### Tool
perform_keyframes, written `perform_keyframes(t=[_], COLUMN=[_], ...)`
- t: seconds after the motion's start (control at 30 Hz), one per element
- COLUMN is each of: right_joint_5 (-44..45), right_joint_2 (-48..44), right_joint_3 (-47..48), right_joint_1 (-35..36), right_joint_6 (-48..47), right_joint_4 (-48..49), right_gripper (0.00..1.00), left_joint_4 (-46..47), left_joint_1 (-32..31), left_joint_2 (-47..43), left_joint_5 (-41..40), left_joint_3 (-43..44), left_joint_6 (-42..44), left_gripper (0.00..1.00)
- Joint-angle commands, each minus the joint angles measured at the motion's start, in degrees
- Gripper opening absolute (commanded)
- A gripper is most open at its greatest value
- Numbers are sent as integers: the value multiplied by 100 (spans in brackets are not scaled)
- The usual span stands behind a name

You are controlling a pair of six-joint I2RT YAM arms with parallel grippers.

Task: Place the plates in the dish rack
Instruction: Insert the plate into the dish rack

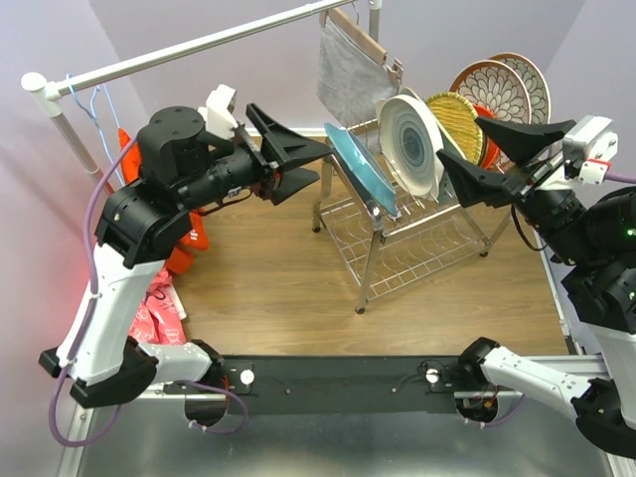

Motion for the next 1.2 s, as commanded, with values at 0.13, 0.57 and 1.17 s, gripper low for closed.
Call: perform_keyframes(t=[0.13, 0.57, 1.17], right_joint_5=[1601, 2699, 4581], right_joint_2=[-156, -7, 2311], right_joint_3=[106, 291, 2836], right_joint_1=[-12, -126, -469], right_joint_6=[-113, -420, -464], right_joint_4=[87, 87, 202], right_gripper=[85, 98, 100], left_joint_4=[396, 4403, 3102], left_joint_1=[155, 269, 269], left_joint_2=[-354, -2541, -1470], left_joint_5=[-1005, -2334, -3432], left_joint_3=[-318, -3173, -2022], left_joint_6=[1709, 2318, 5685], left_gripper=[73, 87, 91])
